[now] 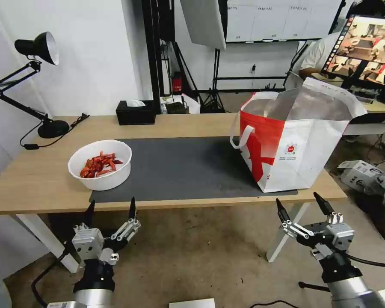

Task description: Pick up the trash from the table and place it into the takeout bag.

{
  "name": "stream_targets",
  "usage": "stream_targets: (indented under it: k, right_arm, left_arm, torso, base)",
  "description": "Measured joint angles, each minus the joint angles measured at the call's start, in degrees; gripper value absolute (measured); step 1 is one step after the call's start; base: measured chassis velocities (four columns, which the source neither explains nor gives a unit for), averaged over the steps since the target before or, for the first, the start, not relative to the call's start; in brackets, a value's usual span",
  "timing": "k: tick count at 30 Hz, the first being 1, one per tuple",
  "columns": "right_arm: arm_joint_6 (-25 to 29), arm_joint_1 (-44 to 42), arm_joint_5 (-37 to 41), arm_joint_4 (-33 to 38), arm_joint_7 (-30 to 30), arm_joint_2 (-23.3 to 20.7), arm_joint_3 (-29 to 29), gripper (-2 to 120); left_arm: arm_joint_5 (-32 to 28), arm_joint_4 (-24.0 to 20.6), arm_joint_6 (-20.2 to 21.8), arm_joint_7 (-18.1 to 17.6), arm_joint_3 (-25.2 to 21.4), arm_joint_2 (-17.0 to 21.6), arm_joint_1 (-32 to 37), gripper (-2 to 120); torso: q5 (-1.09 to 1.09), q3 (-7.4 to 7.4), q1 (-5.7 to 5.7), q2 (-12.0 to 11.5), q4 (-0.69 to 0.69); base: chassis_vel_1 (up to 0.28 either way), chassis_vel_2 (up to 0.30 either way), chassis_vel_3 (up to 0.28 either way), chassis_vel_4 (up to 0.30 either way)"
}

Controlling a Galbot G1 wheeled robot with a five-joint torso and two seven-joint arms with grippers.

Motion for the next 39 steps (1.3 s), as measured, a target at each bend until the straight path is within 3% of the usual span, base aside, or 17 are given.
stream_targets:
  k: [5, 7, 8, 10, 11, 14, 15, 16, 17, 19, 20, 22, 23, 25, 27, 34, 39]
  right_arm:
    - [-1.0, 1.3, 0.2, 0.2, 0.9, -0.8, -0.9, 100]
    - [-2.3, 2.7, 0.4, 0.2, 1.8, -1.8, -1.5, 100]
    - [-2.3, 2.7, 0.4, 0.2, 1.8, -1.8, -1.5, 100]
    - [-3.2, 3.4, 0.5, 0.1, 2.9, -2.4, -2.2, 100]
    - [-3.2, 3.4, 0.5, 0.1, 2.9, -2.4, -2.2, 100]
    - [-4.5, 3.9, 0.6, 0.1, 4.0, -3.0, -3.1, 100]
    - [-4.5, 3.9, 0.6, 0.1, 4.0, -3.0, -3.1, 100]
    - [-5.2, 4.8, 0.8, 0.1, 4.6, -3.9, -4.1, 100]
    - [-6.1, 6.3, 1.5, -0.3, 5.4, -5.6, -5.5, 100]
    - [-6.4, 6.9, 1.8, -0.5, 5.7, -6.5, -6.1, 100]
    - [-6.8, 7.1, 2.0, -0.6, 6.1, -7.1, -6.8, 100]
    - [-6.9, 6.7, 2.2, -0.6, 6.2, -6.8, -6.7, 100]
    - [-6.9, 6.7, 2.2, -0.6, 6.2, -6.8, -6.7, 100]
    - [-7.1, 6.9, 2.4, -0.8, 6.4, -6.6, -6.7, 100]
    - [-7.3, 7.7, 2.6, -1.3, 6.6, -6.5, -6.9, 100]
    - [-7.7, 9.1, 2.7, -2.7, 7.1, -6.4, -8.0, 100]
    - [-7.9, 10.0, 3.1, -3.7, 7.5, -6.0, -8.3, 100]
  left_arm:
    - [-7.2, 0.0, 5.0, -1.2, -5.9, 3.0, -3.5, 100]
    - [-20.4, 0.0, 12.4, -3.5, -13.8, 10.8, -10.5, 100]
    - [-20.4, 0.0, 12.4, -3.5, -13.8, 10.8, -10.5, 100]
    - [-32.0, 2.5, 19.0, -5.1, -19.1, 18.6, -18.3, 100]
    - [-32.0, 2.5, 19.0, -5.1, -19.1, 18.6, -18.3, 100]
    - [-43.1, 10.0, 25.1, -6.5, -20.1, 28.2, -29.2, 100]
    - [-43.1, 10.0, 25.1, -6.5, -20.1, 28.2, -29.2, 100]
    - [-45.9, 13.1, 26.9, -6.6, -20.6, 30.7, -31.6, 100]
    - [-47.6, 16.1, 28.7, -6.6, -22.2, 32.6, -32.7, 100]
    - [-48.0, 17.4, 29.3, -6.6, -22.5, 33.4, -33.3, 100]
    - [-49.4, 21.6, 31.2, -6.7, -21.7, 35.6, -35.7, 100]
    - [-51.6, 27.8, 35.0, -6.9, -18.6, 38.4, -41.4, 100]
    - [-51.6, 27.8, 35.0, -6.9, -18.6, 38.4, -41.4, 100]
    - [-54.1, 32.5, 38.3, -6.4, -15.7, 40.7, -46.2, 100]
    - [-57.3, 35.9, 41.1, -5.5, -13.1, 42.5, -49.7, 100]
    - [-62.4, 43.3, 46.1, -4.8, -6.6, 45.7, -57.6, 100]
    - [-64.4, 49.0, 48.8, -5.0, 2.1, 45.9, -66.6, 100]
  torso:
    - [0.0, 0.0, 0.0, 0.0, 0.01]
    - [-0.04, 0.01, 0.01, 0.0, 0.0]
    - [-0.04, 0.01, 0.01, 0.0, 0.0]
    - [-0.02, 0.01, 0.01, 0.0, 0.01]
    - [-0.02, 0.01, 0.01, 0.0, 0.01]
    - [-0.03, 0.01, 0.02, 0.0, -0.06]
    - [-0.03, 0.01, 0.02, 0.0, -0.06]
    - [-0.03, 0.01, 0.02, 0.0, -0.09]
    - [-0.03, 0.01, 0.02, 0.0, -0.06]
    - [0.0, 0.01, 0.02, 0.0, 0.01]
    - [0.03, 0.02, 0.02, 0.0, 0.12]
    - [-0.05, 0.01, 0.02, 0.0, 0.0]
    - [-0.05, 0.01, 0.02, 0.0, 0.0]
    - [-0.01, 0.01, 0.02, 0.0, -0.07]
    - [0.0, 0.01, 0.02, 0.0, -0.04]
    - [-0.01, 0.01, 0.01, 0.0, 0.0]
    - [0.0, 0.01, 0.01, 0.0, -0.02]
  base:
    - [0.0, 0.0, 0.0, 0.0]
    - [0.0, 0.0, 0.0, 0.0]
    - [0.0, 0.0, 0.0, 0.0]
    - [0.0, 0.0, 0.0, 0.0]
    - [0.0, 0.0, 0.0, 0.0]
    - [0.0, 0.0, 0.0, 0.0]
    - [0.0, 0.0, 0.0, 0.0]
    - [0.0, 0.0, 0.0, 0.0]
    - [0.0, 0.0, 0.0, 0.0]
    - [0.0, 0.0, 0.0, 0.0]
    - [0.05, 0.02, -0.009, 0.001]
    - [0.025, 0.016, 0.02, 0.028]
    - [0.0, 0.0, 0.0, 0.0]
    - [0.0, 0.0, 0.0, 0.0]
    - [0.0, 0.0, 0.0, 0.0]
    - [0.0, 0.0, 0.0, 0.0]
    - [0.0, 0.0, 0.0, 0.0]
